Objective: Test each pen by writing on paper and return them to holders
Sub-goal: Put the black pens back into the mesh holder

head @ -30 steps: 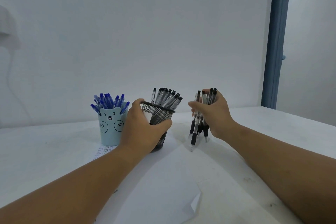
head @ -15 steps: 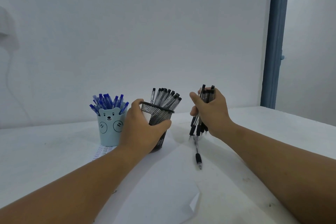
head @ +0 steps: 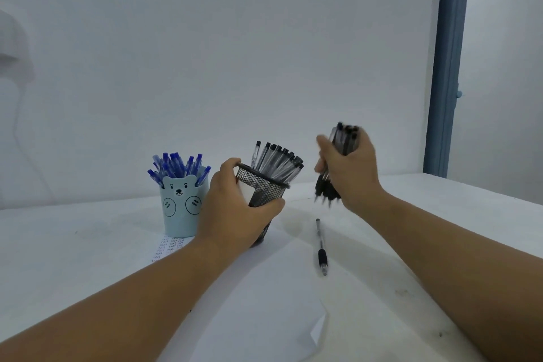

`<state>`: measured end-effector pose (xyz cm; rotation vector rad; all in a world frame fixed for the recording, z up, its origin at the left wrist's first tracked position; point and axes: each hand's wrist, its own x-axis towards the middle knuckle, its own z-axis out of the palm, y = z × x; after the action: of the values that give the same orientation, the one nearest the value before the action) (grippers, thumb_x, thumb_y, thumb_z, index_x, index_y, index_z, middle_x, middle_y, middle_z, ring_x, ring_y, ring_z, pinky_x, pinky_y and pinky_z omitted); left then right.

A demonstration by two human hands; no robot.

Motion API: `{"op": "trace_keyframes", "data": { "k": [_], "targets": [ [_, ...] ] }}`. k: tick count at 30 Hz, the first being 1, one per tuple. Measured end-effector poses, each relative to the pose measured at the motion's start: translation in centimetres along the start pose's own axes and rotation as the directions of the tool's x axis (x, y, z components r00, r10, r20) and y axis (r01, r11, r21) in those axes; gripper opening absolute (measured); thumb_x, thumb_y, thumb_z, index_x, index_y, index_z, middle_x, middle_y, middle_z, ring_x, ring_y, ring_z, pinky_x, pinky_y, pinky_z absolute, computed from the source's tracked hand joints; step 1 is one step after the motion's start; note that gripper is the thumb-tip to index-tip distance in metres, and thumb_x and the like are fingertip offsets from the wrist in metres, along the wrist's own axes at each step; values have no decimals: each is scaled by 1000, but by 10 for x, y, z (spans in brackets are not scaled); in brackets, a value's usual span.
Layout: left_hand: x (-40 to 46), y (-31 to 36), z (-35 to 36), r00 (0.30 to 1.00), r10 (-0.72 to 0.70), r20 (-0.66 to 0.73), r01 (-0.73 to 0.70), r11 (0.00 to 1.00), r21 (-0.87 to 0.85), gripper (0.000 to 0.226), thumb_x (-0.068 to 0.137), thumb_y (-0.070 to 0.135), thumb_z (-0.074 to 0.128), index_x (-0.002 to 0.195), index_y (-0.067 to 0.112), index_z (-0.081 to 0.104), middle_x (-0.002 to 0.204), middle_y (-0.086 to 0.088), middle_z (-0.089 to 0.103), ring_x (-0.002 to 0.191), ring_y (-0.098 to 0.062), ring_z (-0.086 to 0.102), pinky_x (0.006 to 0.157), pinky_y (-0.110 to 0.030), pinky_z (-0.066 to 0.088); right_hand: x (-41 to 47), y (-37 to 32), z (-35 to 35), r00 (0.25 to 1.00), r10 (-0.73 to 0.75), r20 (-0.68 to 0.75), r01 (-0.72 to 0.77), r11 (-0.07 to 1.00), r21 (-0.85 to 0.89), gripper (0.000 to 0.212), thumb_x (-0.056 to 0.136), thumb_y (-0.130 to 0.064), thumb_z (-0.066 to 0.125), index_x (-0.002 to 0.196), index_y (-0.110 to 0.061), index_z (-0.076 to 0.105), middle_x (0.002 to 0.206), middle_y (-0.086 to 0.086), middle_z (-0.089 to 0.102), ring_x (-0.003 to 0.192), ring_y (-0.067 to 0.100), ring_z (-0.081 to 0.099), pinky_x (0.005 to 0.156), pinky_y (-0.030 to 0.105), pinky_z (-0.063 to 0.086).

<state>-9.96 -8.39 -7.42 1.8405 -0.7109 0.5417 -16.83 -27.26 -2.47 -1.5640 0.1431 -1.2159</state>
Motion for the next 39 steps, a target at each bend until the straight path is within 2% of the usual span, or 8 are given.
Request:
{"op": "trace_keyframes", "data": {
  "k": [3,8,11,16,25,31,36,39],
  "targets": [
    [-2,4,0,999,28,23,-29,999,22,95,65,44,89,144,31,37,123,8,49,110,-10,46,97,-31,42,4,-33,4,986,-63,-155,98,967,235,23,94,-21,71,96,-17,49,60,0,62,54,23,62,67,45,59],
    [-9,14,1,992,109,68,-119,980,158,96,63,54,85,143,38,34,119,14,45,118,-12,49,100,-46,46,-9,-84,9,955,-181,-237,274,846,458,21,95,-12,68,98,-15,48,67,5,61,55,26,62,69,52,62],
    [-11,18,2,985,152,79,-167,959,229,97,62,58,83,143,40,33,120,14,47,116,-13,51,97,-46,45,-20,-84,22,964,-206,-167,260,862,435,20,95,-10,68,97,-16,49,65,3,63,56,26,64,71,56,61],
    [-13,22,4,978,190,81,-204,947,249,95,61,57,83,142,38,36,118,12,48,112,-15,51,95,-45,46,-34,-64,38,997,-61,-56,78,921,381,19,96,-16,68,98,-16,49,69,0,66,63,23,69,73,47,63],
    [-12,23,5,983,170,71,-184,941,283,95,59,64,74,142,39,36,117,12,48,112,-16,52,95,-48,46,-28,-63,41,987,53,-150,13,913,407,19,96,-16,64,96,-21,45,75,-1,66,63,21,71,70,46,60],
    [-12,21,6,985,156,74,-171,942,289,95,63,62,79,144,40,33,122,14,47,117,-14,50,97,-46,45,-26,-63,39,986,113,-121,-50,898,437,22,97,-13,62,98,-24,43,58,-7,66,62,21,71,72,50,61],
    [-13,22,7,980,182,78,-197,936,292,93,64,60,79,143,40,34,119,15,47,115,-14,50,95,-45,45,-30,-62,42,992,110,55,-123,899,421,46,90,-6,73,122,-22,43,93,7,70,75,28,77,80,54,62],
    [-12,21,7,984,164,76,-179,937,299,94,66,60,79,144,38,33,122,14,46,117,-14,48,95,-43,43,-28,-60,44,985,94,148,-137,939,316,49,88,-17,78,123,-22,44,94,5,72,82,23,77,85,49,61]
  ]
}}
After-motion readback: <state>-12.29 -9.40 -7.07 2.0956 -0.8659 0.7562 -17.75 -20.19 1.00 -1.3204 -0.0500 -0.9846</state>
